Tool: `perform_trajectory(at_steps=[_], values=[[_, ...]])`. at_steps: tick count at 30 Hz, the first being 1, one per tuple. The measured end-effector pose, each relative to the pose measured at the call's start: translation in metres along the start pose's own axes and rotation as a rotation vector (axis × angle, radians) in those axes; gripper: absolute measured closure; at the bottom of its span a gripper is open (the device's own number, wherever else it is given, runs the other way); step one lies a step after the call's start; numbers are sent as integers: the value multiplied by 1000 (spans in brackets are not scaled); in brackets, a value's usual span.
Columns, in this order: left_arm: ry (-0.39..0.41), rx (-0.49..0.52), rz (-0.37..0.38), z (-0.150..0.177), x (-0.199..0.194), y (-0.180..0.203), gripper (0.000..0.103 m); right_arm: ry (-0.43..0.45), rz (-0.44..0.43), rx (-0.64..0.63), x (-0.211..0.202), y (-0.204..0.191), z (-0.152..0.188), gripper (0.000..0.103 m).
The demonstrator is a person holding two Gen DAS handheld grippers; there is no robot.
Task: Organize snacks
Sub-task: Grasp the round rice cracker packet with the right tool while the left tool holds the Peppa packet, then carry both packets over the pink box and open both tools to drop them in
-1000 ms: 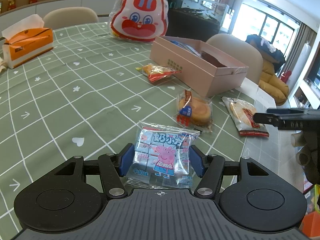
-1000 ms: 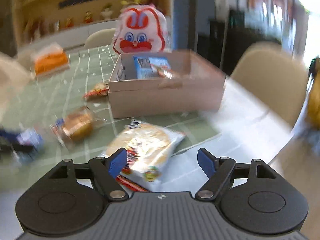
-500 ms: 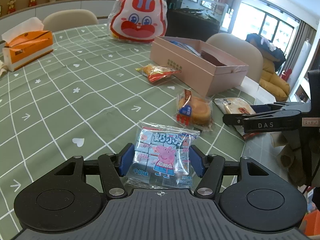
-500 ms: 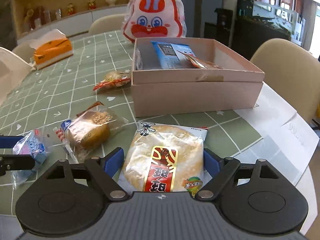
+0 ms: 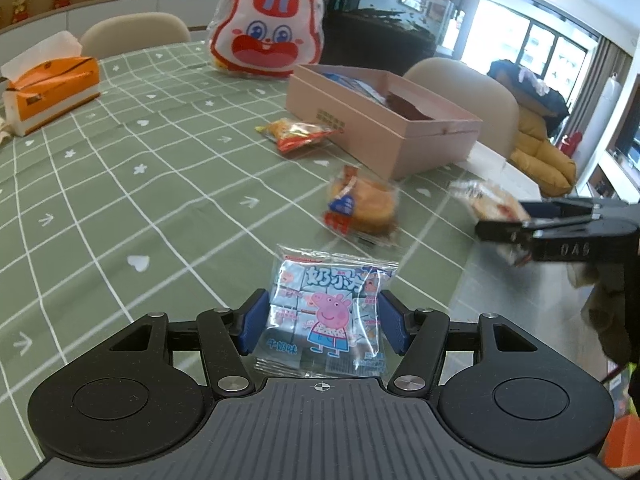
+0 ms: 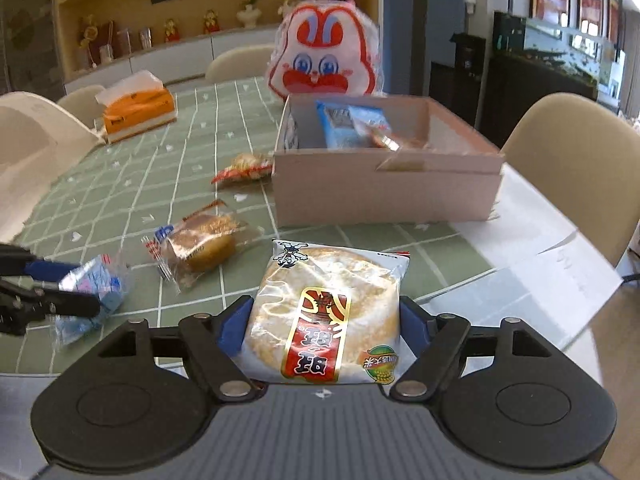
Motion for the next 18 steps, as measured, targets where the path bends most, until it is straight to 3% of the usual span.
perform_trajectory(at_steps=[7, 11, 14, 18], values=[[16, 85, 14, -1, -17, 51, 38, 84, -23, 2, -35, 28, 1, 26], [63, 104, 25, -21, -30, 72, 38, 117, -36, 15, -46, 45, -4, 26], [152, 92, 42, -67, -44, 75, 38, 193, -62, 13, -64, 56, -37, 26], [315, 130, -14, -154, -47, 78, 38, 352, -52, -62, -92, 58, -111, 26]])
Point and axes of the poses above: each gripper's, at about its wrist camera, not at the fingertips, and x roughly the way its jaws point, y to its right, z to its underside, the point moved 1 cm from there along x, roughly the way its jaws point, and after that the axes turned 9 degrees about x, right-handed, at the moved point
